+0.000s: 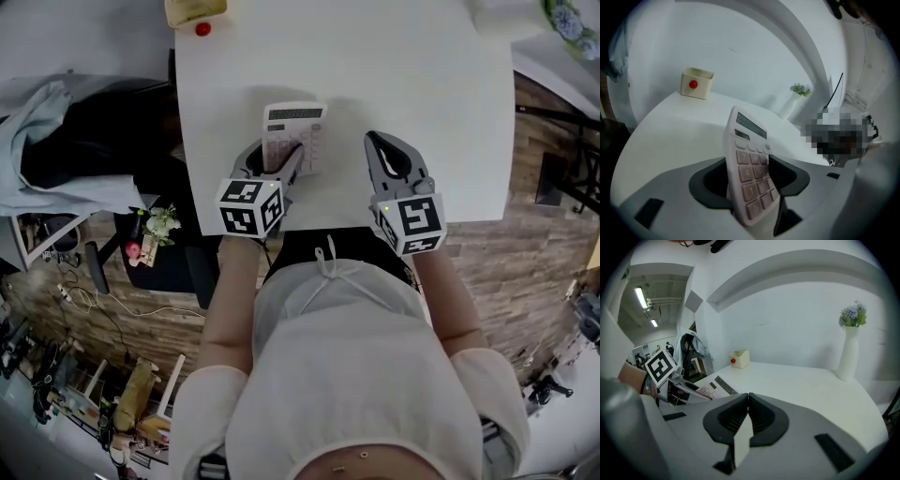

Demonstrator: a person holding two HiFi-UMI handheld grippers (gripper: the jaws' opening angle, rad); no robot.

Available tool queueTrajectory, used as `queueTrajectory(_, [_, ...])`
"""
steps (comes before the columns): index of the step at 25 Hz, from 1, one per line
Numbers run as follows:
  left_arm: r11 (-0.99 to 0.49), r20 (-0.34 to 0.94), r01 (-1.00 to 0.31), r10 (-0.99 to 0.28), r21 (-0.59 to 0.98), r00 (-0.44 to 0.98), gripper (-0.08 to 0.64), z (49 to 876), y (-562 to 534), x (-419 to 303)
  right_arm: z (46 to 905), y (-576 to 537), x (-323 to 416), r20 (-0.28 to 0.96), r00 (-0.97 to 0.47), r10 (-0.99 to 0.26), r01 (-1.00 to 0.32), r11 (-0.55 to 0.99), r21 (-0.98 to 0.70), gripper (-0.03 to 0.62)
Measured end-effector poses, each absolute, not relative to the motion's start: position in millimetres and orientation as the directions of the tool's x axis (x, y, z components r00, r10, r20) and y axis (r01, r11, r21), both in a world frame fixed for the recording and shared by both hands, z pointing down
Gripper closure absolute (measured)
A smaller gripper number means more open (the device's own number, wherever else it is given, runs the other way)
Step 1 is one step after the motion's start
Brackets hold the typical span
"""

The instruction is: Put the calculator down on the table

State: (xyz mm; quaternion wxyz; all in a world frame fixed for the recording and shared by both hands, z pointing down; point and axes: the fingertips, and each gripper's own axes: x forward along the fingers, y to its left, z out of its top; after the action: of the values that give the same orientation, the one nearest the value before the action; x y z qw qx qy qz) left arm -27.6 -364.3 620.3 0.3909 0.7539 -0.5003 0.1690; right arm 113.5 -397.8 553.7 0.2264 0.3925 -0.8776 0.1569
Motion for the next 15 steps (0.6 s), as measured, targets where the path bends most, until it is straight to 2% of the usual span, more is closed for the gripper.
queueTrajectory(4, [-0.13,0.665,-0.904,-0.635,0.408,0.392,0.287,626.5,-363.7,-37.4,554.6,-399.7,109.8,0.516,-0.605,-0.606,-0.746,0.658,-0.102,0.584])
queueTrajectory(8, [-0.111,0.701,-0.952,-0.654,0.284,0.285,0.25,632.3,-363.2,-48.0,556.2,-398.9,112.1,0.517,-0.611,-0.599,-0.741,0.663,-0.108,0.584])
queueTrajectory(15, [-0.119,0.678,-0.966,-0.692,0.23,0.246,0.252,605.7,-363.6,-47.8,540.2,-400.2,121.0,0.494,-0.619,-0.611,-0.734,0.674,-0.086,0.584])
